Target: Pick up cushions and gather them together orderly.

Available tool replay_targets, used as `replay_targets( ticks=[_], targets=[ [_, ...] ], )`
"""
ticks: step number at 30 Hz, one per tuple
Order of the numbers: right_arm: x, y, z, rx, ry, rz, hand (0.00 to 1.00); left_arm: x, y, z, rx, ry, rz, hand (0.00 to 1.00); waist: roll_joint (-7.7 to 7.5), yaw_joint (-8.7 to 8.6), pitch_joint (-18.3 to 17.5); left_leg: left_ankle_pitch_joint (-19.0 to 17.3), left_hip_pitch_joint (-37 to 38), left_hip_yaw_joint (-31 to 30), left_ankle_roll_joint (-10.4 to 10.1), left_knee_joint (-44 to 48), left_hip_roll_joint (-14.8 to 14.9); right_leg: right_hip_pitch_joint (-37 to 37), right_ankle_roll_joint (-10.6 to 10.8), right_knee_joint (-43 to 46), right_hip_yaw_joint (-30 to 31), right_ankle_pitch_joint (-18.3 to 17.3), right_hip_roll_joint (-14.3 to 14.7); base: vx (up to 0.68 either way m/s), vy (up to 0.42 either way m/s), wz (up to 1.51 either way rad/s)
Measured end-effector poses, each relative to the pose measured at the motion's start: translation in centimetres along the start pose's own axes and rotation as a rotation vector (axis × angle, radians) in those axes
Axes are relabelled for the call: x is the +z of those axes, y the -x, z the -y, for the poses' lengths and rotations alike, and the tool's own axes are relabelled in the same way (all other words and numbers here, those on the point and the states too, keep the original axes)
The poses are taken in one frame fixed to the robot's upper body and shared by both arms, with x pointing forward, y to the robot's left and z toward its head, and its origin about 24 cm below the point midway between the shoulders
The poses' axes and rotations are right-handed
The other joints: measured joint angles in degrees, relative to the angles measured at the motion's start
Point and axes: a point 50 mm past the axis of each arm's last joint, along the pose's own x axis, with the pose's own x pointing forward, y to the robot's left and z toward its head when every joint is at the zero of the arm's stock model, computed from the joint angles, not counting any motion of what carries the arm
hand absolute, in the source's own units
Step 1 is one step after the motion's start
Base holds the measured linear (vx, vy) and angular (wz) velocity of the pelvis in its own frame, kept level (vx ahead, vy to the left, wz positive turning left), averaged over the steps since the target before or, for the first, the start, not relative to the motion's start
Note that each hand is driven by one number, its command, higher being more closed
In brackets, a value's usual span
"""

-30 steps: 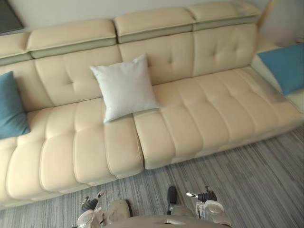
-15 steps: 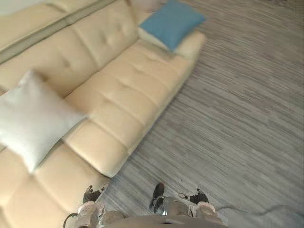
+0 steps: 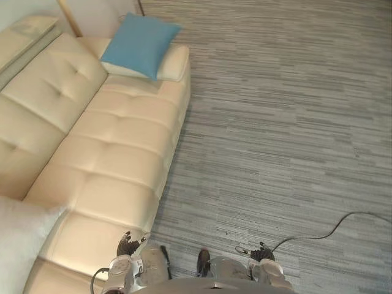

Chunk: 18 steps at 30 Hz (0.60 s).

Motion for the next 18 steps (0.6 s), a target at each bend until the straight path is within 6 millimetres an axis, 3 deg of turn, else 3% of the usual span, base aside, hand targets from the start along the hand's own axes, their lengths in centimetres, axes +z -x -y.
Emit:
replay_targets(
  ticks=[1, 2, 3, 5, 6, 7, 8, 9, 10, 11, 13, 16, 18],
  targets=[
    [0.2, 0.0, -0.1, -0.008, -0.02, 0.008, 0.0, 0.1, 0.1, 0.4, -0.007, 0.007, 0.007, 0.0, 0.18, 0.84, -0.11, 2.7, -0.47, -2.23, -0.61, -10.7, -2.01, 0.75, 0.88, -0.97, 2.27, -0.5, -0.02, 0.24, 0.13, -0.87],
    [0.2, 0.0, -0.1, -0.01, -0.023, 0.009, 0.0, 0.1, 0.1, 0.4, -0.008, 0.006, 0.006, 0.0, 0.24, 0.96, -0.23, 3.86, -0.47, -3.2, -0.44, -14.62, -2.39, 1.06, 1.31, -1.29, 3.06, -0.74, 0.03, 0.33, 0.183, -1.2],
    [0.1, 0.1, -0.4, -0.014, -0.036, 0.003, 0.0, 0.2, 0.0, 0.5, -0.01, 0.006, 0.009, 0.0, -0.1, 1.65, -0.56, 8.91, -0.59, -4.88, 0.34, -19.62, -3.23, 1.73, 2.44, -1.3, 6.2, -2.0, 0.05, 0.41, 0.231, -1.04],
    [-0.1, 0.3, -0.7, -0.01, -0.055, -0.006, 0.0, -0.1, 0.1, 0.4, -0.007, 0.006, -0.001, 0.0, -0.32, 2.17, -2.4, 12.81, 0.27, -4.89, 2.27, -19.75, -4.29, 1.83, 3.79, -0.48, 9.2, -4.02, -0.67, 0.55, 0.295, -1.0],
    [-1.0, 0.6, -1.2, 0.0, -0.067, -0.029, 0.0, -0.1, 0.1, -0.2, 0.005, -0.002, 0.0, 0.0, -2.7, 2.03, -2.99, 9.87, 1.32, -1.96, 3.38, -17.19, -5.36, 1.42, 6.63, 3.83, 10.22, -6.64, -2.93, 0.54, 0.263, -0.83],
    [-1.3, 0.8, -1.7, 0.01, -0.077, -0.041, 0.0, -0.1, 0.0, -0.6, 0.014, -0.007, -0.002, 0.0, -4.01, 2.24, -3.32, 8.15, 2.88, 0.19, 4.53, -16.09, -5.9, 0.24, 9.02, 8.9, 10.08, -7.99, -4.6, 0.53, 0.238, -0.78],
    [-1.4, 0.9, -1.9, 0.014, -0.081, -0.045, 0.0, -0.1, 0.0, -0.7, 0.017, -0.01, -0.003, 0.0, -4.3, 2.19, -3.36, 7.17, 3.88, 1.18, 4.94, -15.71, -6.0, -0.57, 9.76, 12.14, 9.93, -8.11, -5.18, 0.42, 0.169, -0.57],
    [-1.2, 0.9, -2.0, 0.019, -0.084, -0.038, 0.0, -0.3, 0.0, -0.8, 0.017, -0.02, -0.012, 0.0, -4.39, 1.79, -3.4, 5.34, 6.05, 2.45, 5.65, -14.96, -6.21, -2.55, 12.46, 19.7, 9.51, -7.22, -6.13, 0.48, 0.188, -0.51],
    [-0.8, 0.8, -2.1, 0.023, -0.083, -0.026, 0.0, -0.5, 0.0, -0.7, 0.007, -0.044, -0.024, 0.0, -4.18, 1.35, -3.29, 3.78, 9.13, 2.74, 6.32, -15.1, -6.55, -6.0, 16.5, 29.65, 8.09, -4.84, -7.44, 0.54, 0.2, -0.5],
    [-0.4, 0.7, -2.0, 0.023, -0.084, -0.011, 0.0, -0.5, 0.0, -0.4, -0.003, -0.056, -0.024, 0.0, -3.9, 1.03, -3.04, 2.12, 12.85, 2.71, 6.58, -15.77, -6.73, -8.81, 14.71, 38.36, 3.78, -4.67, -9.82, 0.41, 0.135, -0.32],
    [0.0, 0.7, -2.1, 0.025, -0.08, 0.006, 0.0, -0.7, 0.0, -0.3, -0.009, -0.064, -0.031, 0.0, -3.2, 0.24, -2.7, 0.46, 18.01, 2.4, 6.12, -18.71, -6.7, -11.06, 11.46, 41.39, -2.72, -5.69, -12.86, 0.48, 0.071, -0.06],
    [0.6, 0.5, -2.1, 0.026, -0.079, 0.027, 0.0, -0.9, 0.0, -0.1, -0.014, -0.069, -0.048, 0.0, -2.97, -0.56, -2.37, 0.41, 25.24, 2.57, 5.69, -24.63, -5.47, -14.68, 9.23, 32.96, -9.96, -7.34, -14.11, 0.43, -0.025, 0.02],
    [1.3, 0.2, -1.9, 0.024, -0.071, 0.043, 0.0, -0.8, -0.1, 0.1, -0.023, -0.089, -0.048, 0.0, -2.37, -1.45, -2.08, 0.6, 27.74, 2.61, 5.36, -27.41, -3.94, -17.95, 8.5, 23.74, -12.77, -5.81, -13.42, 0.44, -0.091, 0.03]
  ],
)
